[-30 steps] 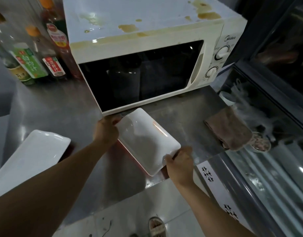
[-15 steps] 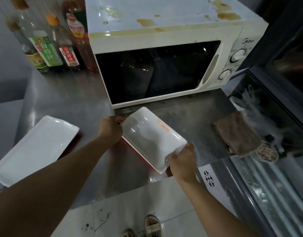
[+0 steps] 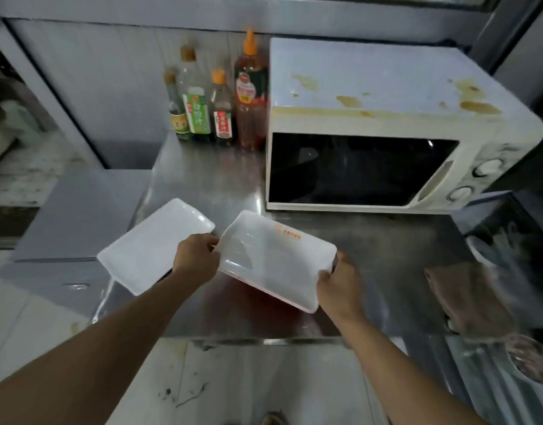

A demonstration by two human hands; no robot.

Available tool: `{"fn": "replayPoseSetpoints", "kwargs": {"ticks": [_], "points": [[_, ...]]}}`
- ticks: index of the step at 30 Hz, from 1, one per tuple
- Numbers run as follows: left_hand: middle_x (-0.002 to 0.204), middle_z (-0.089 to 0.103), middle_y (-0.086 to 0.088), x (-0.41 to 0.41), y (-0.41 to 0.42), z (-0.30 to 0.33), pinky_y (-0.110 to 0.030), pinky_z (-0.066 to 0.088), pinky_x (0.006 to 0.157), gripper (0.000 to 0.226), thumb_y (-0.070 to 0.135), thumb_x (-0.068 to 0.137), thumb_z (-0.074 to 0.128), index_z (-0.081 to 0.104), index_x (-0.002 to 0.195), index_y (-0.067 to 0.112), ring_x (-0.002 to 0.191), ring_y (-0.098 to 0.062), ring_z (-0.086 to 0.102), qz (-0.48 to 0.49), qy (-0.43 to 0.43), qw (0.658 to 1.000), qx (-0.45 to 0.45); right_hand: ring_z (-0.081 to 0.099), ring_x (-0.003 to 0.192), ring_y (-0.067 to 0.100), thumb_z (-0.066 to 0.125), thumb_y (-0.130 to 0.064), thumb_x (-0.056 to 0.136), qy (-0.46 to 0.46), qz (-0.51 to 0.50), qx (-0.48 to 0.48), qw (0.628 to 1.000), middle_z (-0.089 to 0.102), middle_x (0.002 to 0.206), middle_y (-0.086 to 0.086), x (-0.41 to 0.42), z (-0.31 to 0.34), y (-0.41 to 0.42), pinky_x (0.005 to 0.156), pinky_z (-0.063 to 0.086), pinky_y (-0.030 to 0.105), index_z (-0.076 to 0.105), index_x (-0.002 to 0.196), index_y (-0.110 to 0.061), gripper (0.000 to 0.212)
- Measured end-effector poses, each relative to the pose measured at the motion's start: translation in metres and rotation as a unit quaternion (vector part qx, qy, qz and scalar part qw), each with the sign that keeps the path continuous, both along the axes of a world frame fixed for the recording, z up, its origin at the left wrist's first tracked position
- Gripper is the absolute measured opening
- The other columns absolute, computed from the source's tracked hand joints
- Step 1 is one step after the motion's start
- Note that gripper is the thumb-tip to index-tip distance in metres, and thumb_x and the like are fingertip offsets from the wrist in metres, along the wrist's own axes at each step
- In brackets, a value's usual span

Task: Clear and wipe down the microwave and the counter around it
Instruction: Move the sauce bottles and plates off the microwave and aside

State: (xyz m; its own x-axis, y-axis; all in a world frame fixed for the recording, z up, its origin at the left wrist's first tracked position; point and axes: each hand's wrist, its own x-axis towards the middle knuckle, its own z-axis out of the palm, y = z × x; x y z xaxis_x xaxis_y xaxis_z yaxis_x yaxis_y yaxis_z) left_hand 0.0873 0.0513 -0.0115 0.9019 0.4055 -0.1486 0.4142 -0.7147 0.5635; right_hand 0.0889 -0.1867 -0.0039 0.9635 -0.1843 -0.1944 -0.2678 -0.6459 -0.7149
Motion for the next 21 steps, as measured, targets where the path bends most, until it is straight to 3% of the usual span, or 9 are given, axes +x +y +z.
{"fn": "replayPoseSetpoints", "kwargs": {"ticks": [3, 5, 8, 13, 16, 21], "points": [[0.093, 0.072, -0.006, -0.021, 0.019, 0.016, -0.023, 0.041, 0.07, 0.027, 0.008, 0.081, 0.057, 0.073, 0.101, 0.016, 0.076, -0.019, 0.056, 0.052, -0.01, 0.999, 0.005, 0.058, 0.106, 0.03, 0.047, -0.001, 0.087, -0.012, 0.053, 0.01, 0.998, 0.061, 0.116, 0.014, 0.009, 0.01, 0.024, 0.087, 0.052, 0.044, 0.049, 0.123, -0.006, 0.036], [0.094, 0.072, -0.007, -0.036, 0.033, 0.026, -0.022, 0.041, 0.072, 0.026, 0.008, 0.08, 0.059, 0.073, 0.101, 0.015, 0.077, -0.02, 0.058, 0.08, -0.004, 0.997, 0.019, 0.058, 0.108, 0.032, 0.048, -0.002, 0.088, -0.024, 0.079, -0.004, 0.997, 0.061, 0.118, 0.014, 0.017, 0.016, 0.042, 0.089, 0.051, 0.046, 0.048, 0.125, -0.007, 0.037], [0.092, 0.071, -0.005, -0.06, 0.052, 0.035, -0.022, 0.042, 0.073, 0.025, 0.013, 0.079, 0.063, 0.071, 0.102, 0.016, 0.087, -0.024, 0.064, 0.141, 0.005, 0.99, 0.016, 0.058, 0.109, 0.033, 0.048, -0.004, 0.089, -0.031, 0.124, -0.036, 0.991, 0.061, 0.121, 0.012, 0.03, 0.022, 0.072, 0.09, 0.05, 0.042, 0.049, 0.128, -0.013, 0.041], [0.074, 0.059, 0.005, -0.095, 0.081, 0.033, -0.019, 0.039, 0.068, 0.019, 0.019, 0.075, 0.07, 0.071, 0.094, 0.018, 0.077, -0.017, 0.059, 0.234, 0.018, 0.972, -0.007, 0.054, 0.112, 0.035, 0.047, -0.004, 0.087, -0.053, 0.204, -0.057, 0.976, 0.06, 0.123, 0.014, 0.047, 0.027, 0.125, 0.09, 0.044, 0.036, 0.052, 0.126, -0.015, 0.041], [0.073, 0.063, 0.0, -0.104, 0.096, 0.027, -0.021, 0.04, 0.064, 0.013, 0.017, 0.073, 0.071, 0.07, 0.084, 0.01, 0.069, -0.017, 0.056, 0.277, 0.01, 0.96, -0.03, 0.057, 0.106, 0.034, 0.047, -0.002, 0.086, -0.067, 0.231, -0.057, 0.969, 0.063, 0.116, 0.014, 0.057, 0.024, 0.158, 0.081, 0.043, 0.031, 0.057, 0.119, -0.011, 0.036], [0.075, 0.067, -0.002, -0.105, 0.118, 0.009, -0.027, 0.05, 0.069, 0.005, 0.015, 0.074, 0.07, 0.069, 0.078, 0.013, 0.08, -0.023, 0.063, 0.323, 0.007, 0.943, -0.086, 0.058, 0.098, 0.029, 0.051, -0.004, 0.087, -0.08, 0.264, -0.068, 0.959, 0.066, 0.11, 0.01, 0.08, 0.013, 0.202, 0.071, 0.036, 0.024, 0.063, 0.112, -0.012, 0.029]]}}
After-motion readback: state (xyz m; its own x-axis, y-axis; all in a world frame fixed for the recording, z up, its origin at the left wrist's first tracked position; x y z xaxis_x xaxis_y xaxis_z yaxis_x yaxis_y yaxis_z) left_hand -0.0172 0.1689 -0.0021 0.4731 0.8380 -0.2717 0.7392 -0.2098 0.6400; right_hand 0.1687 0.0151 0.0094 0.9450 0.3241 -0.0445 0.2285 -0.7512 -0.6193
